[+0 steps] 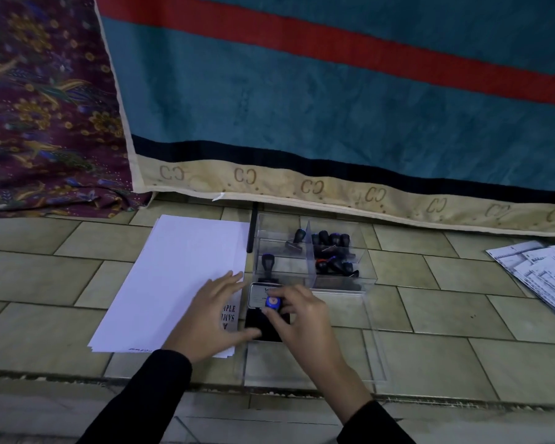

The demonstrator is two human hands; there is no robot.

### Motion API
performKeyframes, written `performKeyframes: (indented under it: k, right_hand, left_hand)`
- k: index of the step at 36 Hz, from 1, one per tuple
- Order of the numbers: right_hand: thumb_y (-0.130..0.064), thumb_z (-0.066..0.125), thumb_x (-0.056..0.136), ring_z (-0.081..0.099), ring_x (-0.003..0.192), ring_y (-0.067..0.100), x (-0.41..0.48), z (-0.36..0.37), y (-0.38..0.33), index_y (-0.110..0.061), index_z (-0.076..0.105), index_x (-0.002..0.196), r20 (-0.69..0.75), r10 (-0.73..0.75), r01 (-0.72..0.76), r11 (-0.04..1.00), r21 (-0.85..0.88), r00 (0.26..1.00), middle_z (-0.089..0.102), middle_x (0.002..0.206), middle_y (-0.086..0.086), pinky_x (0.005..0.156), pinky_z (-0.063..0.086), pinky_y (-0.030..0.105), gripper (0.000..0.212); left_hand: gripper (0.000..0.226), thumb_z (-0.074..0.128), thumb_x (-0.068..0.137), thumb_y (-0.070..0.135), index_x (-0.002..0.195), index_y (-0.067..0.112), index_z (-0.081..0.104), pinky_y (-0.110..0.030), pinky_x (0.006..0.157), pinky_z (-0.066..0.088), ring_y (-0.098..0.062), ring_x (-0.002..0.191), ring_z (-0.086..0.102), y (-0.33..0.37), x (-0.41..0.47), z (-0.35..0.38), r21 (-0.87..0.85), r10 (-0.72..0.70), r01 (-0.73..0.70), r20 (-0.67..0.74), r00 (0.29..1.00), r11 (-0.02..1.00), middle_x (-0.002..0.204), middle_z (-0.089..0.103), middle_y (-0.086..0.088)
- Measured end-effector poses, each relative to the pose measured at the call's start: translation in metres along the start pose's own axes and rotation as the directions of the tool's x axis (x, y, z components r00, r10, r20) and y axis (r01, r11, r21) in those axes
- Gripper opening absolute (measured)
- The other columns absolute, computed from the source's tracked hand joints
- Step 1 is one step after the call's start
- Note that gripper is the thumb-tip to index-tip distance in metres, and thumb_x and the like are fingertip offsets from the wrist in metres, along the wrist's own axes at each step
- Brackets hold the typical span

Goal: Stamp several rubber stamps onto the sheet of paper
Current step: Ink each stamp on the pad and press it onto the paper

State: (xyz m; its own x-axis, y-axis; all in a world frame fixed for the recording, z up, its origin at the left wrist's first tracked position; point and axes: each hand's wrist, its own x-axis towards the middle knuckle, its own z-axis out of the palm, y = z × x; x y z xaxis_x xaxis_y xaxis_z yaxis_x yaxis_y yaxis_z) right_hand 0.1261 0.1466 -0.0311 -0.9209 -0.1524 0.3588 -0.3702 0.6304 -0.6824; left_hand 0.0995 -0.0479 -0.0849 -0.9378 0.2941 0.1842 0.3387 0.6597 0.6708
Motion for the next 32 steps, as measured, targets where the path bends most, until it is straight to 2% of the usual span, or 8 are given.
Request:
performKeyframes:
  k: [2,6,10,15,18,21,26,32]
  right_hand:
    - [-0.019,0.071,0.081,0.063,0.078,0.012,-0.002,0.001,-0.001,-0.015,0.067,0.1,0.008,-0.009,0.009,1.0,-0.007,1.0,0.062,0.098,-0.001,0.072,0.055,0.024,0.02]
    - [-0.017,0.071,0.081,0.062,0.079,0.01,-0.004,0.003,-0.002,-0.014,0.066,0.099,0.013,-0.036,0.037,0.999,-0.018,0.999,0.062,0.097,0.0,0.072,0.054,0.022,0.019]
    - [-0.015,0.069,0.082,0.059,0.082,0.01,-0.008,0.005,0.001,-0.012,0.065,0.095,0.047,-0.071,0.074,0.995,-0.064,0.996,0.06,0.095,0.0,0.074,0.054,0.025,0.014]
    - [-0.012,0.069,0.081,0.058,0.079,0.009,-0.012,0.006,0.002,-0.011,0.063,0.089,0.076,-0.085,0.094,0.989,-0.112,0.993,0.059,0.091,0.0,0.072,0.044,0.012,0.01]
    - [-0.01,0.068,0.081,0.057,0.077,0.009,-0.009,0.007,0.002,-0.008,0.064,0.089,0.065,-0.067,0.074,0.991,-0.11,0.996,0.06,0.09,0.003,0.071,0.041,0.009,0.009]
    - [-0.01,0.067,0.082,0.056,0.076,0.009,-0.004,0.009,0.001,-0.007,0.064,0.089,0.04,-0.032,0.037,0.993,-0.115,0.999,0.06,0.093,0.003,0.072,0.048,0.016,0.008]
    - [-0.009,0.069,0.079,0.058,0.075,0.013,-0.012,0.014,-0.002,-0.011,0.061,0.085,0.058,-0.039,0.048,0.984,-0.172,0.998,0.058,0.09,0.001,0.068,0.048,0.021,0.01]
    - [-0.008,0.068,0.081,0.059,0.075,0.012,0.001,0.011,0.001,-0.007,0.064,0.088,0.029,0.012,-0.008,0.992,-0.124,0.999,0.061,0.092,0.004,0.072,0.054,0.027,0.008]
  left_hand:
    - [0.103,0.053,0.056,0.09,0.143,0.047,0.018,-0.03,0.12,0.002,0.009,0.141,0.005,0.0,0.0,0.007,0.052,-0.001,0.0,0.032,0.999,0.999,0.151,0.014,0.026]
    - [0.119,0.051,0.051,0.093,0.149,0.033,0.02,-0.031,0.12,0.0,0.008,0.14,0.003,-0.002,0.0,0.013,0.12,-0.039,0.033,0.046,0.998,0.992,0.151,0.011,0.024]
    - [0.116,0.053,0.053,0.091,0.148,0.03,0.026,-0.03,0.12,0.001,0.01,0.139,0.005,-0.002,-0.002,0.016,0.126,-0.028,0.026,0.019,0.999,0.992,0.153,0.021,0.02]
    - [0.113,0.052,0.055,0.09,0.147,0.028,0.032,-0.03,0.12,0.001,0.009,0.139,0.009,-0.002,-0.003,0.018,0.146,-0.024,0.022,0.006,1.0,0.989,0.153,0.031,0.016]
    - [0.11,0.053,0.056,0.087,0.146,0.028,0.033,-0.029,0.12,0.001,0.009,0.138,0.011,-0.003,-0.003,0.019,0.164,-0.024,0.023,0.003,1.0,0.986,0.151,0.034,0.015]
    - [0.108,0.053,0.057,0.088,0.145,0.028,0.034,-0.028,0.119,0.0,0.01,0.138,0.011,-0.004,-0.003,0.02,0.17,-0.022,0.021,0.0,1.0,0.985,0.15,0.035,0.016]
    - [0.109,0.048,0.056,0.091,0.145,0.029,0.035,-0.029,0.12,0.002,0.011,0.137,0.012,-0.003,-0.004,0.02,0.177,-0.014,0.015,-0.007,1.0,0.984,0.149,0.036,0.017]
    - [0.105,0.052,0.058,0.088,0.145,0.032,0.034,-0.028,0.119,0.0,0.01,0.138,0.011,-0.002,-0.004,0.019,0.176,-0.013,0.014,-0.005,1.0,0.984,0.15,0.035,0.018]
